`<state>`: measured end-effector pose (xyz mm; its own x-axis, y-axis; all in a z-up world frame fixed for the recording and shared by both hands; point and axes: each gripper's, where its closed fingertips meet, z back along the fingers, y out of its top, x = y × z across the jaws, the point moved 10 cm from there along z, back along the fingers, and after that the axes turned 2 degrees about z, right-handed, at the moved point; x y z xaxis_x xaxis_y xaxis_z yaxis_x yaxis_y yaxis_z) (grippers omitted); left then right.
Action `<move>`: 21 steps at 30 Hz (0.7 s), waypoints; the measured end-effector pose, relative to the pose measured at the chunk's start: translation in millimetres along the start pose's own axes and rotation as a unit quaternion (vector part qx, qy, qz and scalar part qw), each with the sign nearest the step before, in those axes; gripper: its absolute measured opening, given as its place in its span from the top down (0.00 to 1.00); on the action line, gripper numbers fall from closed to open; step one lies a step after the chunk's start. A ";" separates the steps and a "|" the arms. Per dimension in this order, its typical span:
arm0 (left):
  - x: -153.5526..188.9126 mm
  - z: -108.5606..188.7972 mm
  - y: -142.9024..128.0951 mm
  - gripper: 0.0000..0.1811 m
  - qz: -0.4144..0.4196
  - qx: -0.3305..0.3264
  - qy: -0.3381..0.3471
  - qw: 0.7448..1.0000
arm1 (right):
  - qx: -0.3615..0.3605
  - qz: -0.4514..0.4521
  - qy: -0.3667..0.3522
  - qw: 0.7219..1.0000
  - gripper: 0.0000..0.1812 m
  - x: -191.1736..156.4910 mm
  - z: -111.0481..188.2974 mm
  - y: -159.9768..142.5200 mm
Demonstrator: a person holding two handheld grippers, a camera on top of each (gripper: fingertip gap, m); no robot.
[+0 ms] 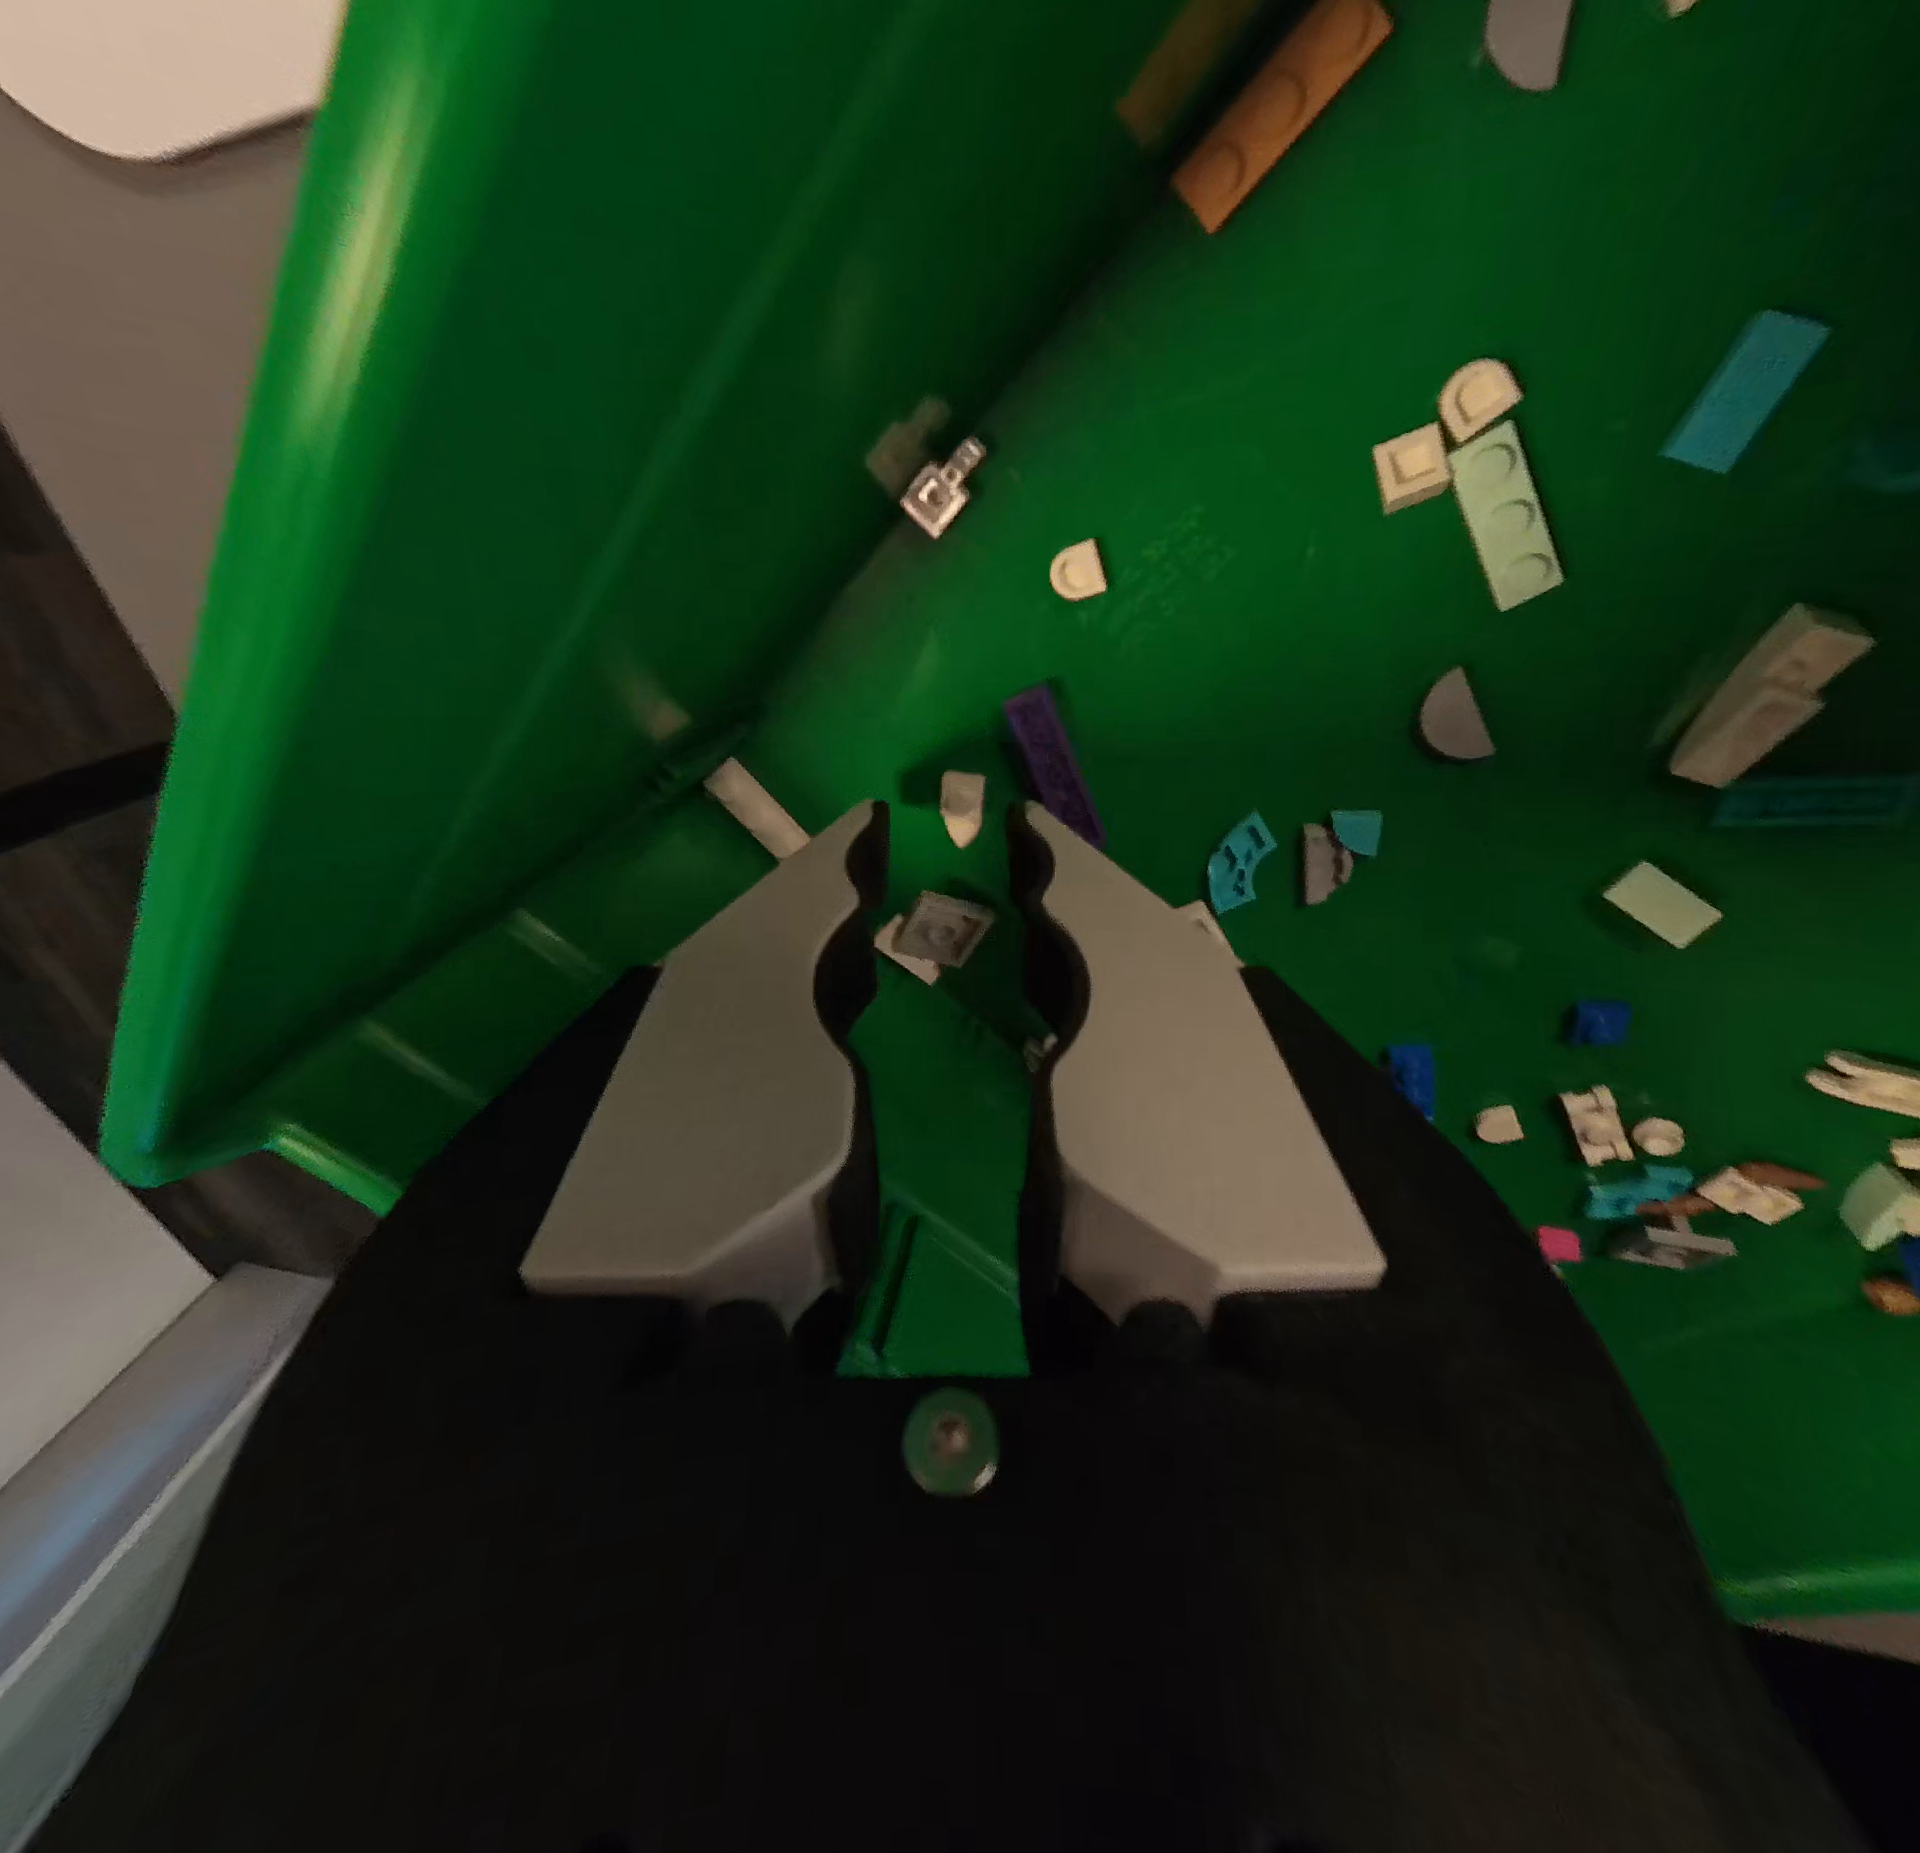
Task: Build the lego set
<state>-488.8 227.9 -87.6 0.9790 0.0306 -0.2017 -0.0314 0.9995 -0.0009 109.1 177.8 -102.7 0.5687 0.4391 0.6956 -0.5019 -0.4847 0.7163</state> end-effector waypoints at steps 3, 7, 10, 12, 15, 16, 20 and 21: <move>-1.6 -2.1 0.0 0.90 0.012 -0.002 -0.021 1.000 | -0.001 -0.001 0.000 1.000 0.96 0.3 0.0 -0.1; -2.5 -3.3 1.7 0.93 0.015 -0.002 -0.022 1.000 | -0.001 -0.001 0.000 1.000 0.96 0.3 -0.3 -0.4; -2.5 -3.9 1.9 0.96 0.017 -0.003 -0.031 0.999 | -0.002 -0.002 0.000 1.000 0.96 0.4 -0.4 -0.4; -2.7 -4.0 1.8 0.96 0.020 -0.004 -0.031 0.999 | -0.002 -0.002 0.001 1.000 0.96 0.4 -0.5 -0.4; -1.7 -4.0 1.7 0.96 0.015 -0.002 -0.025 1.000 | -0.001 -0.003 0.000 1.000 0.96 0.6 -0.3 -0.3; -1.5 -3.7 1.6 0.96 0.013 0.003 -0.020 1.000 | 0.000 -0.004 -0.001 1.000 0.96 0.7 -0.2 -0.2; 1.2 11.3 -3.1 0.96 0.014 0.039 0.010 0.999 | 0.002 -0.007 -0.004 1.000 0.96 1.7 0.2 0.0; 4.6 19.9 -5.7 0.96 0.012 0.051 0.011 0.999 | 0.003 -0.008 -0.004 1.000 0.96 1.9 0.4 0.1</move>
<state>-480.1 222.6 -69.0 0.9734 0.0562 -0.2221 -0.0337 0.9941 0.1036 110.3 178.3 -101.4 0.5821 0.4414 0.6829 -0.4885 -0.4817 0.7276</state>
